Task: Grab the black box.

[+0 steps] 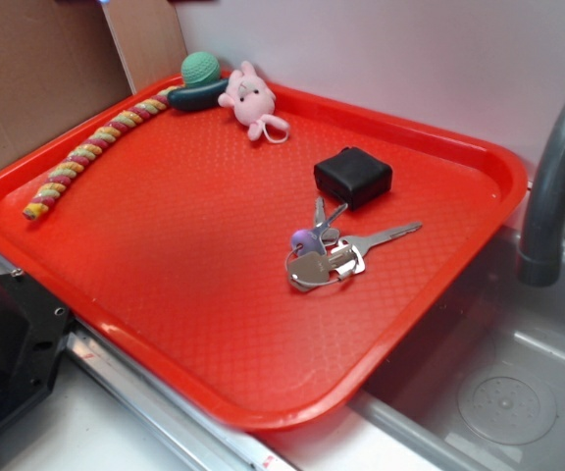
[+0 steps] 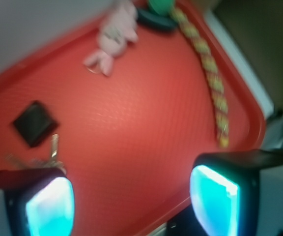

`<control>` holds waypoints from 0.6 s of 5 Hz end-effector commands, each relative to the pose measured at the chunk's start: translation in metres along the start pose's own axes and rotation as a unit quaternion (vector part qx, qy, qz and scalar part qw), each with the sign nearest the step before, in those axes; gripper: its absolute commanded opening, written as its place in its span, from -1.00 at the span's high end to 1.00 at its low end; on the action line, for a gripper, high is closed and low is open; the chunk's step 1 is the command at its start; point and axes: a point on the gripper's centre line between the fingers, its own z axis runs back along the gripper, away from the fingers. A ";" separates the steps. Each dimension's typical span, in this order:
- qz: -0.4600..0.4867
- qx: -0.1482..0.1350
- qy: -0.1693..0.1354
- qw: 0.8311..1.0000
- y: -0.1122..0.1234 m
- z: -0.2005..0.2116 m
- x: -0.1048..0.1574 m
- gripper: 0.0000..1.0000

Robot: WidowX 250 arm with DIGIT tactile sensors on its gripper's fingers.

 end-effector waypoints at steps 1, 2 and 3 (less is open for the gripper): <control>0.229 -0.022 0.010 0.973 -0.083 -0.051 0.024 -1.00; 0.234 -0.027 0.004 0.972 -0.105 -0.070 0.016 -1.00; 0.228 -0.029 -0.017 0.973 -0.117 -0.074 0.007 -1.00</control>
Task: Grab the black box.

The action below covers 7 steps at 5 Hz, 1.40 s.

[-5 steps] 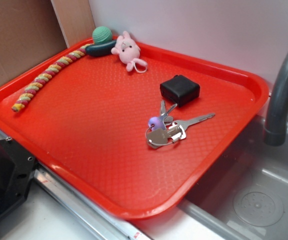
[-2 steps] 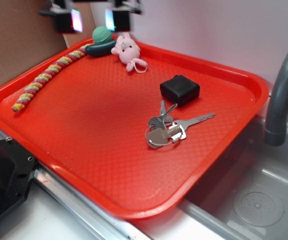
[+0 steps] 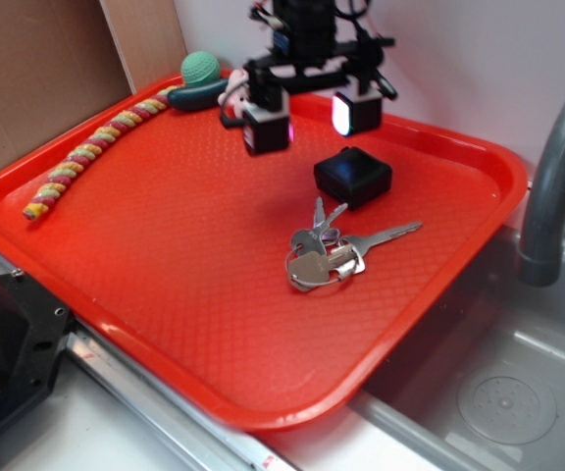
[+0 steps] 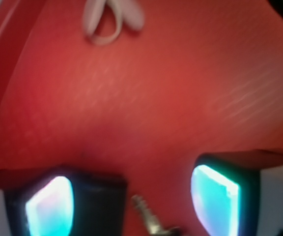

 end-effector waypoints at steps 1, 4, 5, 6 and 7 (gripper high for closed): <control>-0.024 -0.036 -0.030 0.999 -0.014 0.000 -0.020 -1.00; -0.036 0.000 -0.015 0.999 -0.009 -0.024 -0.026 1.00; -0.085 -0.013 -0.053 0.995 0.006 0.002 -0.020 1.00; -0.201 -0.092 -0.102 0.970 0.034 0.048 -0.002 1.00; -0.316 -0.164 -0.123 0.926 0.073 0.091 0.018 1.00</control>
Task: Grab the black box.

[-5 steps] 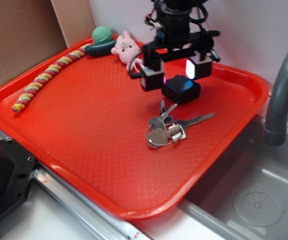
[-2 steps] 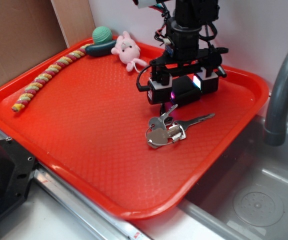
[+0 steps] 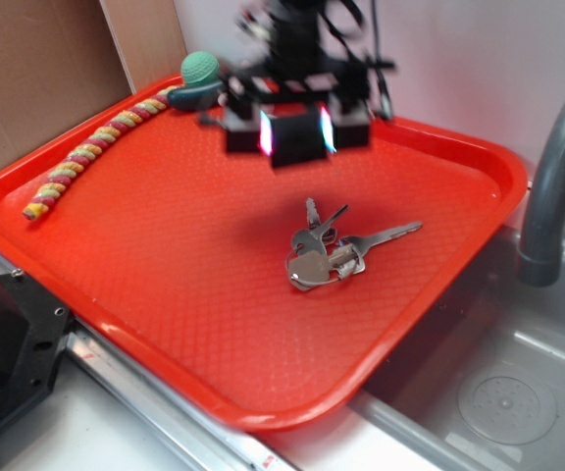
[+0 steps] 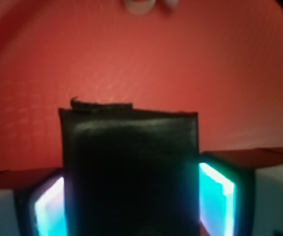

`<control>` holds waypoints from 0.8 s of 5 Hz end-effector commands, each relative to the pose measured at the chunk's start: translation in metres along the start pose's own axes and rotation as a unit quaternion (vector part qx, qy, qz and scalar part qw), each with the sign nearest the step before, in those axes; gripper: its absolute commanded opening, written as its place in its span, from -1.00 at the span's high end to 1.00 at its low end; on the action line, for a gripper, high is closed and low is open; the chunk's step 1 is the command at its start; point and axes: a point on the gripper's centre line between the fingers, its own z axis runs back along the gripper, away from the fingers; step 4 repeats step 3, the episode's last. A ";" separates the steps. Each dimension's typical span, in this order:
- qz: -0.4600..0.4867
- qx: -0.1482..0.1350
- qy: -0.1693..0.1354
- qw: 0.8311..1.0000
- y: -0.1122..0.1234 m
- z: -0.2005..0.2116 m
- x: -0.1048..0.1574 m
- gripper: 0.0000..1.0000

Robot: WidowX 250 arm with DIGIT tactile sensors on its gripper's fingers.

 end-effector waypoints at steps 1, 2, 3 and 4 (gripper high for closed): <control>-0.183 -0.122 -0.043 0.975 0.066 0.102 0.039 1.00; -0.168 -0.137 -0.010 0.976 0.078 0.128 0.045 1.00; -0.173 -0.131 0.021 0.976 0.073 0.122 0.046 1.00; -0.173 -0.131 0.021 0.976 0.073 0.122 0.046 1.00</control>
